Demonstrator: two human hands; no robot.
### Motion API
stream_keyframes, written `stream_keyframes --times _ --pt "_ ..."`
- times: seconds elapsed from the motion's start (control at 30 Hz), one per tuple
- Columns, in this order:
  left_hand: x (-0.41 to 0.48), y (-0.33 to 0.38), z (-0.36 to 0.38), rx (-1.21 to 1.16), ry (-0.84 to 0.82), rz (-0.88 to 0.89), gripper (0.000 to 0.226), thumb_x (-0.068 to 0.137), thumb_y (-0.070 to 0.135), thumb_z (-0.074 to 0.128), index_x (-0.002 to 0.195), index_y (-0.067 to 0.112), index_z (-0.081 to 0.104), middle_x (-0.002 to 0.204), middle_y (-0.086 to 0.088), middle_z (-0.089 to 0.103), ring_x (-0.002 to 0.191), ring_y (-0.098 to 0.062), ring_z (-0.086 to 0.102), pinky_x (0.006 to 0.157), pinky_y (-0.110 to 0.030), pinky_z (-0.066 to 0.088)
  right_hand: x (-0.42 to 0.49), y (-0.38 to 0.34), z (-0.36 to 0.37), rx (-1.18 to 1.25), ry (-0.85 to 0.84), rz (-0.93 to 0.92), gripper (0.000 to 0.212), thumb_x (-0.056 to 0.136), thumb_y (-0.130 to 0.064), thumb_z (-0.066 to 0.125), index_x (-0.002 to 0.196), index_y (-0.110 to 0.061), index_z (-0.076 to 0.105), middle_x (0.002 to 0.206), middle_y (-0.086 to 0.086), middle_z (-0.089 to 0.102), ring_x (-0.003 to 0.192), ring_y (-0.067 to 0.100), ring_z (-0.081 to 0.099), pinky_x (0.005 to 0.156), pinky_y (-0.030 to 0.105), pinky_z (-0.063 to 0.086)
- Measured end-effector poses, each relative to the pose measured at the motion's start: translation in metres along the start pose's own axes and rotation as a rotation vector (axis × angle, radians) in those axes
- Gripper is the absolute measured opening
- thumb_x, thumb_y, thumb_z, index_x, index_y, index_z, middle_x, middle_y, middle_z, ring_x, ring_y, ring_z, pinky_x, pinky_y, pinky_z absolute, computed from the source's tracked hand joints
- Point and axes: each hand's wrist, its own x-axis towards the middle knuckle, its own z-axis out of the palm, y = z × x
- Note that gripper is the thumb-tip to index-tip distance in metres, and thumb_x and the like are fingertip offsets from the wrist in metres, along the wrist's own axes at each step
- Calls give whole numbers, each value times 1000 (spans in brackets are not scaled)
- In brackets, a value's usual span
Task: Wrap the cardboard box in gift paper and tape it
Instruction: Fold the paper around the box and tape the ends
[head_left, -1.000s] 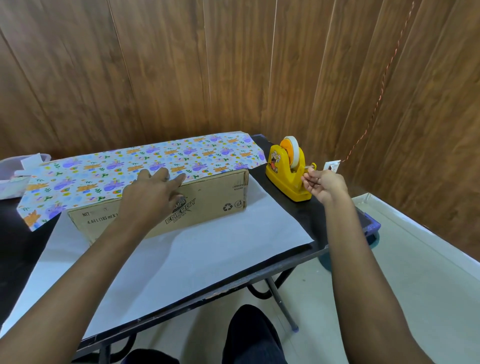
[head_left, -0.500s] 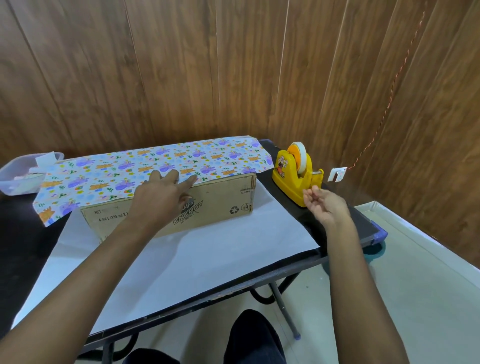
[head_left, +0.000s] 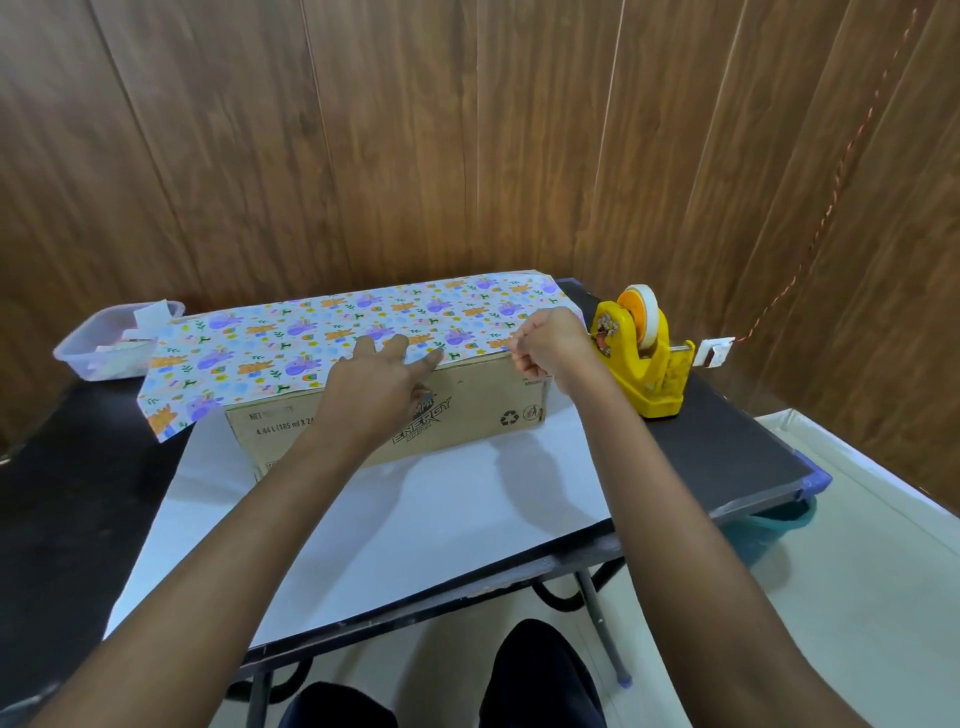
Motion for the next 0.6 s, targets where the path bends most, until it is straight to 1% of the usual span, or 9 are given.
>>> stream_keyframes --times 0.03,0.1,0.17,0.23,0.37,0.43,0.5,0.53,0.6 --pt "0 0 0 9 -6 -2 50 95 43 45 143 38 32 128 -4 46 109 -31 45 63 -32 36 0 -1 1 -51 18 -30 29 90 5 48 65 -9 48 60 8 51 49 16 47 47 23 42" --pt "-1 0 -1 9 -13 -10 49 95 43 43 143 38 30 128 -3 45 110 -31 44 66 -33 38 4 -2 4 -73 74 -44 28 88 4 49 64 -11 48 62 7 54 49 16 47 48 23 41" --pt "-1 0 -1 -4 -15 -16 49 95 42 44 142 38 31 127 -4 45 111 -32 43 69 -34 41 11 -3 7 -73 118 -8 30 87 9 47 62 -7 45 74 13 58 48 18 43 49 25 36" --pt "-2 0 -1 -22 -15 -17 48 95 40 45 142 37 34 126 -5 46 111 -33 43 70 -35 42 17 -6 11 -58 146 37 28 87 11 46 63 -4 46 82 16 58 50 19 42 52 27 35" --pt "-3 -1 -1 -65 9 -9 47 93 37 51 139 34 41 121 -9 51 106 -36 46 66 -36 41 26 -9 17 -142 148 35 27 86 11 47 65 -5 44 75 17 58 59 23 48 60 29 41" --pt "-3 -1 -1 -52 6 -13 47 94 38 49 140 35 39 123 -7 49 108 -35 45 67 -36 40 30 -9 18 -163 126 61 20 86 12 47 72 -3 48 71 17 56 57 23 45 60 32 39" --pt "-3 -1 -1 -39 0 -12 48 95 39 46 141 35 36 125 -6 47 110 -34 44 68 -35 39 26 -11 18 -189 94 93 10 89 6 53 84 -3 49 62 13 54 49 22 46 52 32 44" --pt "-3 0 -2 -42 1 -13 47 95 39 46 141 35 35 126 -6 47 110 -34 44 68 -35 39 22 -10 15 -215 79 105 11 90 0 57 89 -3 46 61 12 53 47 23 49 50 33 48" --pt "-3 0 -2 -50 5 -13 47 95 39 46 141 35 35 125 -6 47 110 -34 44 69 -35 40 14 -4 8 -215 39 115 26 88 -9 64 101 -3 43 65 16 53 46 23 56 49 34 52"
